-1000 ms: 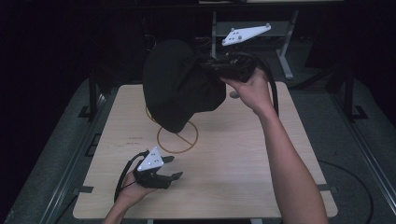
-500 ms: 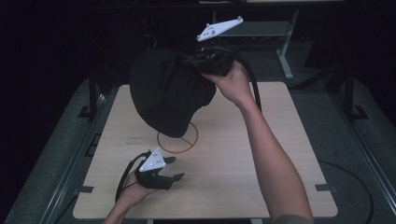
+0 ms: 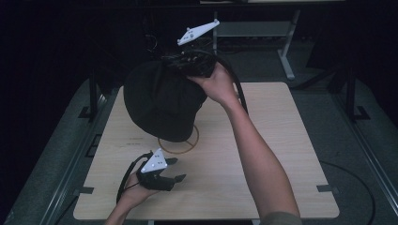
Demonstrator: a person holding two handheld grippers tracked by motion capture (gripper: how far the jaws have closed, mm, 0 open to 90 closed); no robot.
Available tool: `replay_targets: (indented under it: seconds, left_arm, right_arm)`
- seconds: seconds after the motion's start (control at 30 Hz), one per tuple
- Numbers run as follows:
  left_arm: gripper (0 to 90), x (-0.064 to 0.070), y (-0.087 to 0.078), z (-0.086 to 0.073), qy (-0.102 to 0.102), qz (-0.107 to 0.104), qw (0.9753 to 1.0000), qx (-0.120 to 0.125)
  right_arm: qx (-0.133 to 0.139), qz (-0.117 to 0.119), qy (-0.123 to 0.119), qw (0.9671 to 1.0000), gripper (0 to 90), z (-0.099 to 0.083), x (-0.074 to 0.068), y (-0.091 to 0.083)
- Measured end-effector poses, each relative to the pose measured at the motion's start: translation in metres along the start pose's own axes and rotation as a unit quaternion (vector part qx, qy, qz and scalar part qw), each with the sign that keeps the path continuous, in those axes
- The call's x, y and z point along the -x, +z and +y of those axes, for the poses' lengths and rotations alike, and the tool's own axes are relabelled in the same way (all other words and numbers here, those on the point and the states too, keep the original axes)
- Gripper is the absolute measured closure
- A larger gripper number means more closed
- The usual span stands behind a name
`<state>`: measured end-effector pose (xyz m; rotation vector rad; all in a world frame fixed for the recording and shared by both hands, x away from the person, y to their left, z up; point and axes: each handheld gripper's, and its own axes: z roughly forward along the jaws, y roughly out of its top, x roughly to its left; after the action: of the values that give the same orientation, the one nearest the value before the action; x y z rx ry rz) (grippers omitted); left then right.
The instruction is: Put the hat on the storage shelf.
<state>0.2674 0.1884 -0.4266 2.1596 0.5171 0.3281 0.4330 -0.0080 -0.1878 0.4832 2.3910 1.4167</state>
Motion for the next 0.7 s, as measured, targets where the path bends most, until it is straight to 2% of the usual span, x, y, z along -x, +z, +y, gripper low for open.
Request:
replay_targets:
  seconds: [0.1,0.4,0.47,0.7]
  left_arm:
    - [34.7,0.000,-0.001,0.000,-0.002,-0.002,1.0000,0.003]
    - [34.7,0.001,0.000,0.001,0.000,-0.005,1.0000,0.001]
    - [34.4,0.002,0.000,0.001,-0.007,-0.009,0.9999,0.005]
    - [33.8,0.003,0.003,0.001,0.004,-0.011,0.9999,0.000]
  right_arm:
    - [-0.008,0.002,-0.009,0.9999,86.4,0.003,-0.002,0.007]
    - [-0.028,0.004,-0.012,0.9995,86.2,0.009,-0.006,0.029]
    - [-0.031,0.007,-0.011,0.9995,86.2,0.009,-0.007,0.033]
    - [-0.047,0.002,-0.019,0.9987,85.9,0.012,-0.012,0.043]
